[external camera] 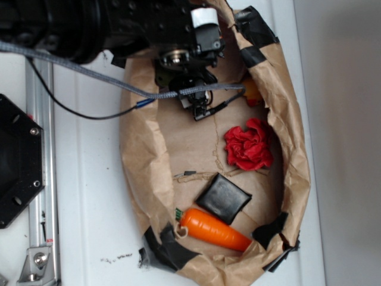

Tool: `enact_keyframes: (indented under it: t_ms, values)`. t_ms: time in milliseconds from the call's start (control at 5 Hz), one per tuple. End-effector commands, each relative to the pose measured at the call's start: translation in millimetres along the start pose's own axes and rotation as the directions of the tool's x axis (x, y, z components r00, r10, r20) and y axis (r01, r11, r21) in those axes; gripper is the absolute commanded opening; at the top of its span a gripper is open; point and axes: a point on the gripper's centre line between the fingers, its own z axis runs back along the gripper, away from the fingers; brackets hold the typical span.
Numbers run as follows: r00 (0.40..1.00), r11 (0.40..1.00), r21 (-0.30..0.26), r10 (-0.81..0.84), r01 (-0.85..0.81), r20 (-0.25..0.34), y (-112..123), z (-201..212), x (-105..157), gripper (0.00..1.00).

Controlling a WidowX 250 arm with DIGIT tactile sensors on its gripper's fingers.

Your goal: Grab the green animal.

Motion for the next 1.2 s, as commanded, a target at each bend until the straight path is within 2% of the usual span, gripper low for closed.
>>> enact_keyframes:
  t_ms: [0,200,400,600,800,1000]
  values:
    - [0.997,0.999,-0.023,-0.032,0.033,0.070,8.1,15.4,10.7,0.00]
    - [0.997,0.995,-0.080,-0.051,0.055,0.060,10.4,40.1,18.0,0.00]
    - [0.988,0.920,-0.360,-0.130,0.154,0.089,-5.8,88.6,26.3,0.00]
    - [0.972,0.855,-0.462,-0.204,0.235,0.118,-39.4,145.3,29.6,0.00]
    - [0.968,0.834,-0.496,-0.241,0.243,0.069,-62.7,198.6,38.3,0.00]
    - [0.963,0.859,-0.439,-0.263,0.264,0.063,-83.8,204.5,33.6,0.00]
